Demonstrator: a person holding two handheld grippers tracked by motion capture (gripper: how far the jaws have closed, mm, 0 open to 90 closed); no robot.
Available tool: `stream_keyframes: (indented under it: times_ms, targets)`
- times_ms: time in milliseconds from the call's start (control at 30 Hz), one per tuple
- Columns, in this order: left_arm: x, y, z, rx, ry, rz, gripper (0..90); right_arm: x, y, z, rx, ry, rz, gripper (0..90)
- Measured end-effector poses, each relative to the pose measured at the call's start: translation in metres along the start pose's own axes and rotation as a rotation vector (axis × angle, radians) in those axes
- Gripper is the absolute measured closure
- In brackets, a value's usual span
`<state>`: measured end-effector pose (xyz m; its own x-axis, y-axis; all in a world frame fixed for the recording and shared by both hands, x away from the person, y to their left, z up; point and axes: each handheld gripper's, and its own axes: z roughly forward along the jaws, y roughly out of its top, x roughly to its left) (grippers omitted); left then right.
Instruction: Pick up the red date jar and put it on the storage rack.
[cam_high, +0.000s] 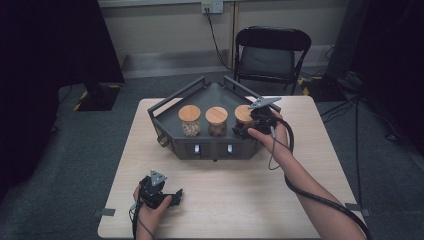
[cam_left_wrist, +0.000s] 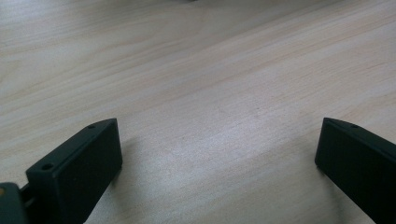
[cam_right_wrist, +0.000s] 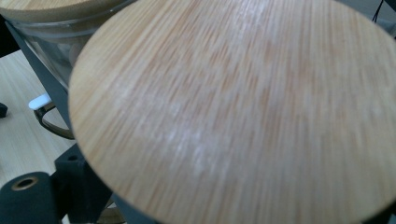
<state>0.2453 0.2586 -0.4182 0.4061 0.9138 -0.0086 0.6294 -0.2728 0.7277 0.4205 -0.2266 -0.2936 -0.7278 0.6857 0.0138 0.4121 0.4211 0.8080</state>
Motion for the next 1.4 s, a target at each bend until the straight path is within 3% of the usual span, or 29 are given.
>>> stream_keyframes:
  times_ms: [200,867,1400]
  targets:
    - [0.0,0.0,0.0,0.0,0.0,0.0,0.3,0.003,-0.001,-0.001,-0.002,-0.012,-0.003,3.5]
    - [0.0,0.0,0.0,0.0,0.0,0.0,0.3,0.002,-0.008,-0.013,-0.012,-0.012,0.003,2.1]
    - [0.0,0.0,0.0,0.0,0.0,0.0,0.3,0.003,-0.022,-0.032,-0.034,-0.012,-0.008,1.9]
